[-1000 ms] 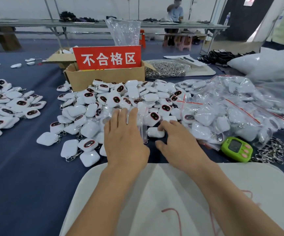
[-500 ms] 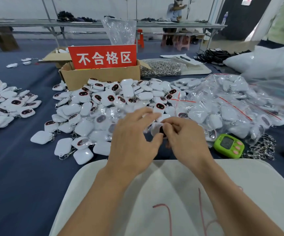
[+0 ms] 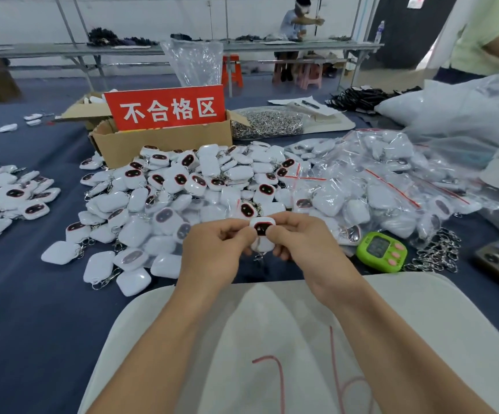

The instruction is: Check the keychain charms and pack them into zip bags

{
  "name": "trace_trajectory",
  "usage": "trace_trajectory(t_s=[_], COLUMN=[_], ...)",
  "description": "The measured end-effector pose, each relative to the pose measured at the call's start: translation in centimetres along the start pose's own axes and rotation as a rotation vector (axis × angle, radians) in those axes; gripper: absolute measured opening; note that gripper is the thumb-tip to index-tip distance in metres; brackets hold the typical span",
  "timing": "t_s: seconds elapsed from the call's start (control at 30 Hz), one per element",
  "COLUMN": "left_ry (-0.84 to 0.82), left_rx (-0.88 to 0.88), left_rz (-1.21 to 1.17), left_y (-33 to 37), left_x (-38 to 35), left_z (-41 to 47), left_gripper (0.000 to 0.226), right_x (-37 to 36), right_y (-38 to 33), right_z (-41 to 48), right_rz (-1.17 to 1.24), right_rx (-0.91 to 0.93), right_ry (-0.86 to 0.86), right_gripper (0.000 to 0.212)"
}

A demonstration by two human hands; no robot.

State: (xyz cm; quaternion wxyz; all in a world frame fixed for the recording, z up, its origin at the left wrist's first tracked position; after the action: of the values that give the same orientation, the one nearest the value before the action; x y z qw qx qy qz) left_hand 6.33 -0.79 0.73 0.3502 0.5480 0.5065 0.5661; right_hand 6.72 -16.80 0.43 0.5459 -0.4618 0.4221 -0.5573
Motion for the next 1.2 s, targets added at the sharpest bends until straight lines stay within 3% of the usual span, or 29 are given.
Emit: trace_trajectory(t_s=[0.2, 0.3, 0.37, 0.5, 0.8, 1.07, 1.2], left_ry=[-0.033, -0.078, -0.087, -0.095, 0.056, 0.021, 0.067], left_rx=[0.056, 0.064, 0.071, 0.087, -0.018, 0.01, -0.083], left_rz=[0.029, 0.033, 0.016, -0.031, 0.049, -0.004, 0.05], left_y=[-0.7, -0.7, -0.9, -0.9, 0.1, -0.1, 0.2], left_x=[-0.1, -0.2, 0.1, 0.5, 0.1, 0.0, -0.2], left_z=[0.1, 0.1, 0.2, 0.6, 0.7, 0.5, 0.0], left_gripper=[0.028, 0.006, 0.017, 0.005, 0.009, 0.014, 0.008], right_x=[-0.4, -0.5, -0.8, -1.5, -1.9, -1.7, -0.9], right_y=[0.4, 0.4, 0.3, 0.4, 0.5, 0.7, 0.1], right_z=[-0.1, -0.1, -0.2, 0.0, -0.1, -0.1, -0.1], right_rz=[-0.017, -0.063, -0.086, -0.094, -0.044, -0.055, -0.134], right_rx=[-0.037, -0.031, -0.005, 0.02, 0.058, 0.03, 0.079], right_ry=[-0.012, 0.009, -0.012, -0.043, -0.087, -0.062, -0.008], right_gripper=[0.022, 0.022, 0.021, 0.021, 0.032, 0.029, 0.028])
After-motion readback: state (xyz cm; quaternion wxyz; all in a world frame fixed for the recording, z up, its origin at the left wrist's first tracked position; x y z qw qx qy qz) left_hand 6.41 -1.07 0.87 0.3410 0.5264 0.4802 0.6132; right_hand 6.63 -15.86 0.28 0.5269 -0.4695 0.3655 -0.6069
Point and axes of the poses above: each hand's wrist, its own z-axis towards the middle knuckle, its own x-axis out of the back of the hand, y = z × x, the point moved 4 cm from there along z, towards the middle knuckle, and after that the axes turned 15 degrees about x, right-handed, at the moved point
